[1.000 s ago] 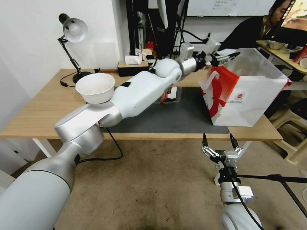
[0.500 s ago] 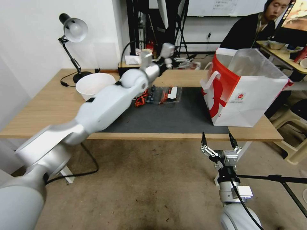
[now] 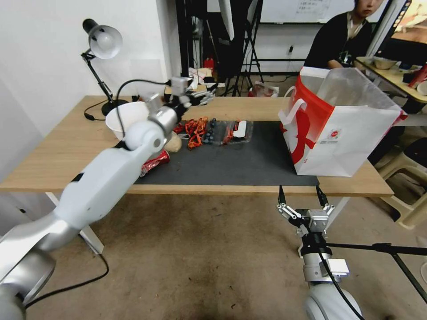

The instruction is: Pick up the trash from the table and place it into the takeout bag.

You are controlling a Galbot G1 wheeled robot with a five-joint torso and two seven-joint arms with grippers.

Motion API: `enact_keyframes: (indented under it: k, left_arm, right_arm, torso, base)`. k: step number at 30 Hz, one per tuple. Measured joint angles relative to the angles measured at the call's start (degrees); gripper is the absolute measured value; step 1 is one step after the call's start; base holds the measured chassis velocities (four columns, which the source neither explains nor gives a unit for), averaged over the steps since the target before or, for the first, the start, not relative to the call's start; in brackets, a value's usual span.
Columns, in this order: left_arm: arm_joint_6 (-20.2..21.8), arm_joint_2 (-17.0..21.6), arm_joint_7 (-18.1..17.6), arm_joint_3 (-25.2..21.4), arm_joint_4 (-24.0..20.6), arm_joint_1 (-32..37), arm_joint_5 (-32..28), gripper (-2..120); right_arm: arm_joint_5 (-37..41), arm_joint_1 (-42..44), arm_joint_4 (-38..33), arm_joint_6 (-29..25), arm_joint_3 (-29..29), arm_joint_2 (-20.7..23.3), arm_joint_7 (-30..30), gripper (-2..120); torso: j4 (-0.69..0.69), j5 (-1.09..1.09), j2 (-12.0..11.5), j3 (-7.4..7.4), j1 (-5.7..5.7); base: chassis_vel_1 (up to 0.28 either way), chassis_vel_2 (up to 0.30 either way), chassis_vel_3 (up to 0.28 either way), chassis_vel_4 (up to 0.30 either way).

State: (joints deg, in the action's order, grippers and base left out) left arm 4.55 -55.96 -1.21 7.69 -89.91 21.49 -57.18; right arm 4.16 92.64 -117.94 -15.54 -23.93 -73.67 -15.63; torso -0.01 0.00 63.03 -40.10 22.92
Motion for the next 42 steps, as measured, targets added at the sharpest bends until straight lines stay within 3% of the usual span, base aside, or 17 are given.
enact_keyframes:
  k: [6, 9, 18, 29, 42]
  left_arm:
    - [0.15, 2.75, -1.21, -5.12, -5.29, 8.53, 1.98, 100]
    - [-0.94, 4.30, -1.15, -10.12, -8.69, 15.32, 3.74, 100]
    - [-2.95, 5.55, -1.48, -18.55, -13.21, 26.32, 6.87, 100]
    - [-4.59, 1.82, -0.79, -31.01, -19.13, 43.66, 14.87, 100]
    - [-8.83, -4.34, -0.06, -36.79, -22.64, 55.30, 24.05, 100]
  right_arm:
    - [-0.24, 0.26, -0.09, 0.08, 0.13, -0.14, -0.02, 100]
    - [-0.33, 0.41, -0.20, 0.11, 0.23, -0.21, -0.06, 100]
    - [-0.33, 0.59, -0.14, 0.13, 0.46, -0.44, -0.15, 100]
    - [-0.51, 0.71, 0.11, 0.06, 0.65, -0.25, -0.18, 100]
    - [-0.27, 0.88, -0.05, 0.11, 0.34, -0.04, -0.38, 100]
  torso:
    - [0.01, -0.01, 0.00, 0.00, 0.00]
    - [0.01, -0.01, 0.00, 0.00, 0.00]
    - [0.00, 0.00, 0.00, -0.01, -0.01]
    - [0.03, -0.01, -0.01, 0.00, -0.01]
    - [0.01, 0.00, -0.01, -0.01, -0.01]
  base:
    - [0.000, 0.000, 0.000, 0.000]
    - [0.000, 0.000, 0.000, 0.000]
    - [0.000, 0.000, 0.000, 0.000]
    - [0.000, 0.000, 0.000, 0.000]
    - [0.000, 0.000, 0.000, 0.000]
